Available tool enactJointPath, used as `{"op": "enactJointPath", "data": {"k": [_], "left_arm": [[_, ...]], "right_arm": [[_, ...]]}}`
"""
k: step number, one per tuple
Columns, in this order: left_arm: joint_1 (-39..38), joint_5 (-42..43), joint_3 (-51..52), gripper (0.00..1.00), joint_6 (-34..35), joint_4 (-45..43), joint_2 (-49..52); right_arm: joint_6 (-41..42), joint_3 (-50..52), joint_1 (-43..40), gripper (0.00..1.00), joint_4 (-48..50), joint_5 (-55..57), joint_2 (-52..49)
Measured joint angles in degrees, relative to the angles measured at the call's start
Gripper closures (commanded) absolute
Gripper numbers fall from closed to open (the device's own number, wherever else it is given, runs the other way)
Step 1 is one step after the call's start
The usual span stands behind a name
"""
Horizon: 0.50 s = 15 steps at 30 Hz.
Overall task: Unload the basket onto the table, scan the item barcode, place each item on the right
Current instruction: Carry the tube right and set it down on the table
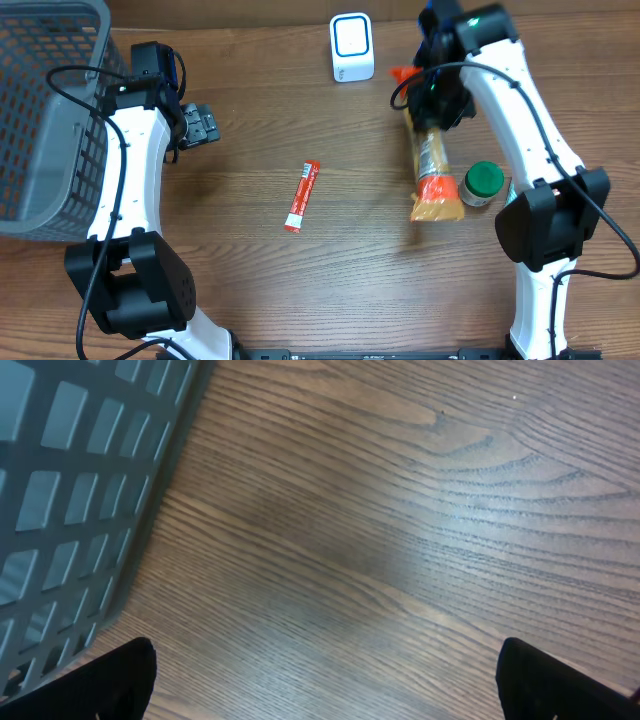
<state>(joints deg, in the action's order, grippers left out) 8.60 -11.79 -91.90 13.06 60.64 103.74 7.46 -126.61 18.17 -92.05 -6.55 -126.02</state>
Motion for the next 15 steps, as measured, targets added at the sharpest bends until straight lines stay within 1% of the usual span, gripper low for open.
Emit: {"op": "enactJointPath", "data": {"k": [8,11,15], "left_arm": [[0.0,0.0,0.02,0.0,0.0,0.04,0.0],[0.0,0.0,0.02,0.0,0.0,0.02,0.0],[0.0,0.0,0.02,0.0,0.0,0.02,0.0]], "right_arm": [[0.02,20.96,0.96,0.96,13.38,-1.33,-0.04],[-0.2,25.31,0.92,0.96,16.5,-0.28,-0.04],[-0.2,26.91,0.98,0.96,18.18,2.84,0.42]]}}
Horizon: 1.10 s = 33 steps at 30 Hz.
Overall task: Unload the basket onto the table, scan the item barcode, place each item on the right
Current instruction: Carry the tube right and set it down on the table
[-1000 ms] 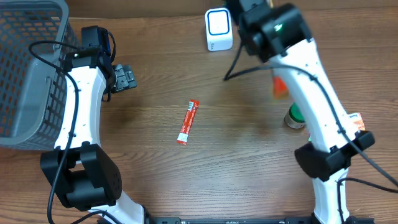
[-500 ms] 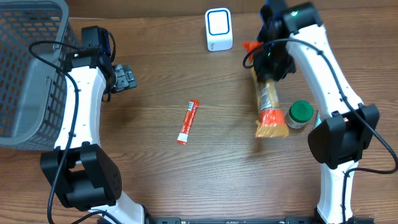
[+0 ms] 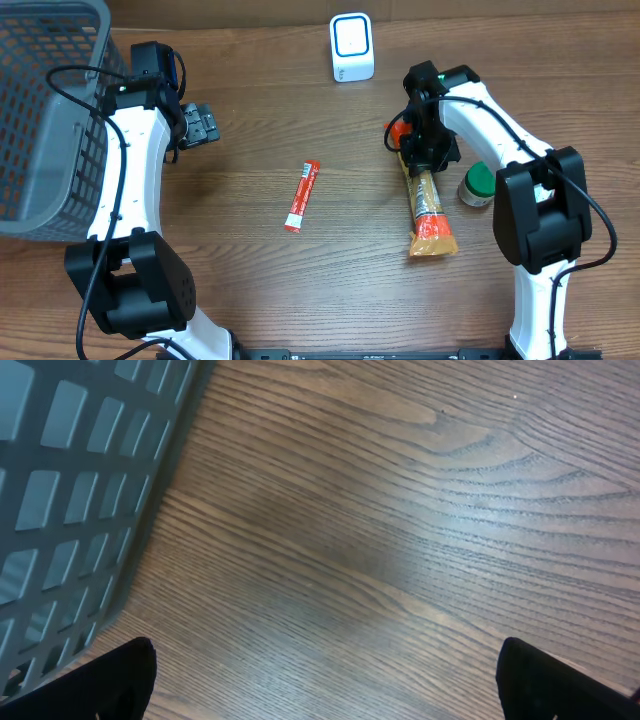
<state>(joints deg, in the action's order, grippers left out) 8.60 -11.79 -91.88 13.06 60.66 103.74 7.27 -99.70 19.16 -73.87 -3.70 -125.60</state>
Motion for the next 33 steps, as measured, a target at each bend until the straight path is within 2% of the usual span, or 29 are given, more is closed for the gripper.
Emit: {"op": "enactJointPath", "data": {"k": [8,15,16,17,18,21,24,25,29,33], "left_arm": [[0.0,0.0,0.0,0.0,0.0,-0.02,0.0],[0.0,0.0,0.0,0.0,0.0,0.0,0.0],[0.0,0.0,0.0,0.0,0.0,-0.02,0.0],[0.0,0.0,0.0,0.0,0.0,-0.02,0.0],[0.0,0.0,0.0,0.0,0.02,-0.02,0.0],[0.0,0.0,0.0,0.0,0.0,0.0,0.0],[0.0,0.0,0.0,0.0,0.0,-0.02,0.0],[0.0,0.0,0.0,0.0,0.02,0.0,0.0],[0.0,0.0,-0.02,0.0,0.02,-0.02,0.0],[0.0,0.0,0.0,0.0,0.02,0.0,0.0]], "right_arm": [[2.49,1.33,-0.11,0.96,-2.64,14.62,0.42],[5.38,1.86,-1.53,0.91,-5.88,19.41,0.42],[5.64,1.88,-1.88,0.88,-6.32,19.74,0.42],[5.84,1.9,-2.27,0.75,-6.67,19.98,0.42],[6.05,1.9,-2.73,0.67,-6.91,20.22,0.42],[6.29,2.01,-3.78,0.57,-6.91,19.8,0.42],[6.25,2.49,-4.33,0.32,-6.71,18.84,0.42],[5.88,2.51,-4.42,0.28,-6.49,18.71,0.42],[6.47,2.49,-4.37,0.27,-6.21,18.18,0.42],[7.19,-1.2,-4.39,0.27,-10.16,17.46,0.42]]}}
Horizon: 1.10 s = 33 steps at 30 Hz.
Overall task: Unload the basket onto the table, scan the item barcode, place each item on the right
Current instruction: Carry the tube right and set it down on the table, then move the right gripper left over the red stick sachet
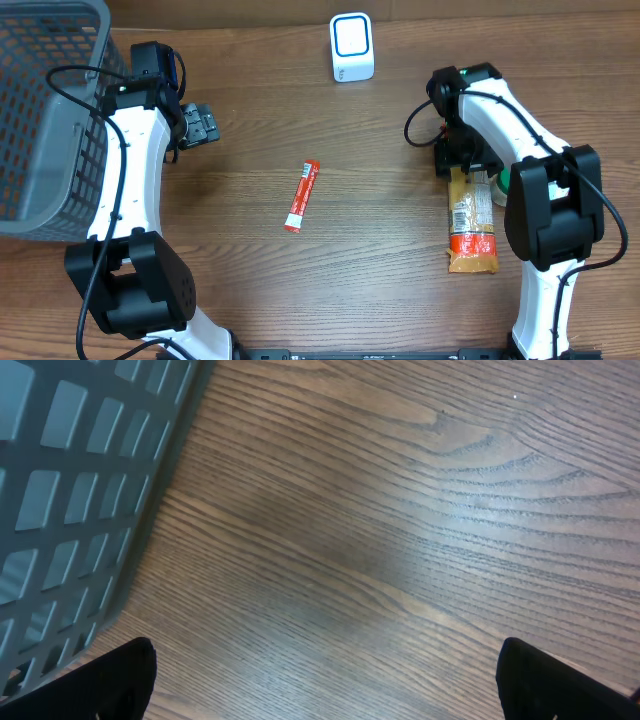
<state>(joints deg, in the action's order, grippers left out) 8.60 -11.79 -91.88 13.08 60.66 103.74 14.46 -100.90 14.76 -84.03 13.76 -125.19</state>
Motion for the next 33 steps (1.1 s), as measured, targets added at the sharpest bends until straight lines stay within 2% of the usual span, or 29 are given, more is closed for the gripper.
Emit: {"op": "enactJointPath", "data": {"k": [5,8,11,16,20,23,25,32,33], "left_arm": [[0.0,0.0,0.0,0.0,-0.02,-0.04,0.0],[0.0,0.0,0.0,0.0,-0.02,0.0,0.0],[0.0,0.0,0.0,0.0,-0.02,-0.02,0.0],[0.0,0.0,-0.02,0.0,-0.02,-0.02,0.0],[0.0,0.0,-0.02,0.0,-0.02,-0.02,0.0],[0.0,0.0,0.0,0.0,-0.02,-0.02,0.0],[0.0,0.0,0.0,0.0,0.0,-0.02,0.0],[0.0,0.0,0.0,0.0,0.0,-0.02,0.0],[0.0,0.0,0.0,0.0,-0.02,-0.02,0.0]], "right_arm": [[0.39,-11.06,0.92,0.28,-6.25,-1.42,0.0],[0.57,-16.41,2.91,0.33,-6.25,-7.5,0.04],[0.72,-17.7,5.97,0.39,-3.93,-15.74,0.26],[2.16,-17.57,12.63,0.38,1.03,-25.88,0.26],[5.53,-16.13,18.93,0.32,5.79,-28.81,0.26],[9.33,-13.99,23.23,0.17,8.87,-28.26,0.26],[12.79,-12.7,25.59,0.0,11.37,-27.02,0.26],[22.67,-5.6,30.8,0.01,24.7,-24.65,0.26],[23.39,-4.28,31.28,0.11,26.73,-24.46,0.26]]}}
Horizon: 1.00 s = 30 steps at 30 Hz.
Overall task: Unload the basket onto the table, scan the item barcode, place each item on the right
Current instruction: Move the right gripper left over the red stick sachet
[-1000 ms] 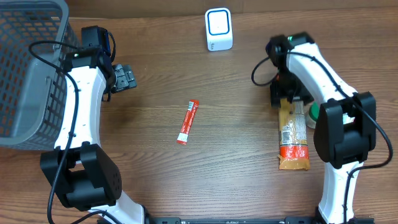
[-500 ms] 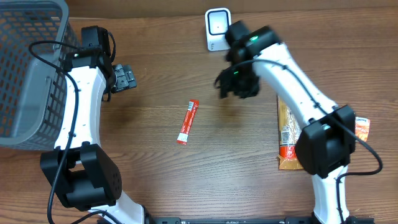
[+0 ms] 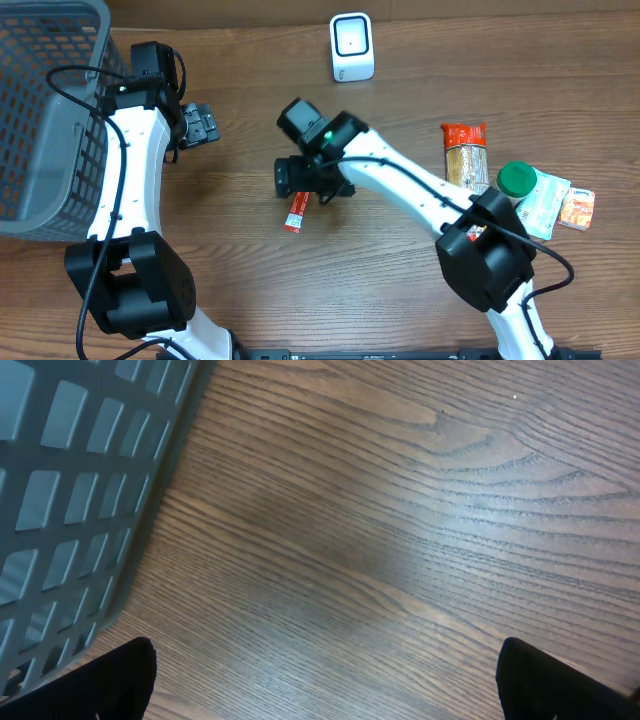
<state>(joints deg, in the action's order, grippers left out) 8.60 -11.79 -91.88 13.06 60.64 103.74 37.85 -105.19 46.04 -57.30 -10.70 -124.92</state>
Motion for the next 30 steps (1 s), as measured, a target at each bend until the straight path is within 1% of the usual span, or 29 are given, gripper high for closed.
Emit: {"op": "enactJointPath", "data": {"k": [2,3,4,6,8,14,21,27,30], "left_arm": [[0.0,0.0,0.0,0.0,0.0,0.0,0.0],[0.0,0.0,0.0,0.0,0.0,0.0,0.0],[0.0,-0.02,0.0,0.0,0.0,0.0,0.0],[0.0,0.0,0.0,0.0,0.02,0.0,0.0],[0.0,0.0,0.0,0.01,0.0,0.0,0.0],[0.02,0.0,0.0,0.0,0.0,0.0,0.0],[0.0,0.0,0.0,0.0,0.0,0.0,0.0],[0.0,0.0,-0.02,0.0,0.0,0.02,0.0],[0.0,0.0,0.0,0.0,0.0,0.02,0.0]], "right_arm": [[0.72,2.4,0.92,0.28,3.37,0.26,0.0],[1.38,3.41,1.16,0.36,4.44,0.39,0.0],[2.49,4.68,1.4,0.4,5.75,0.66,0.0],[4.48,6.86,1.57,0.44,7.65,1.14,0.0],[6.4,9.25,1.57,0.46,9.64,1.99,0.0],[9.14,13.92,1.57,0.48,14.82,3.65,0.0],[9.99,14.88,1.62,0.49,18.88,4.72,0.07],[11.8,14.97,1.86,0.48,19.61,6.47,0.07],[12.26,14.97,2.12,0.53,19.63,7.34,0.07]]}}
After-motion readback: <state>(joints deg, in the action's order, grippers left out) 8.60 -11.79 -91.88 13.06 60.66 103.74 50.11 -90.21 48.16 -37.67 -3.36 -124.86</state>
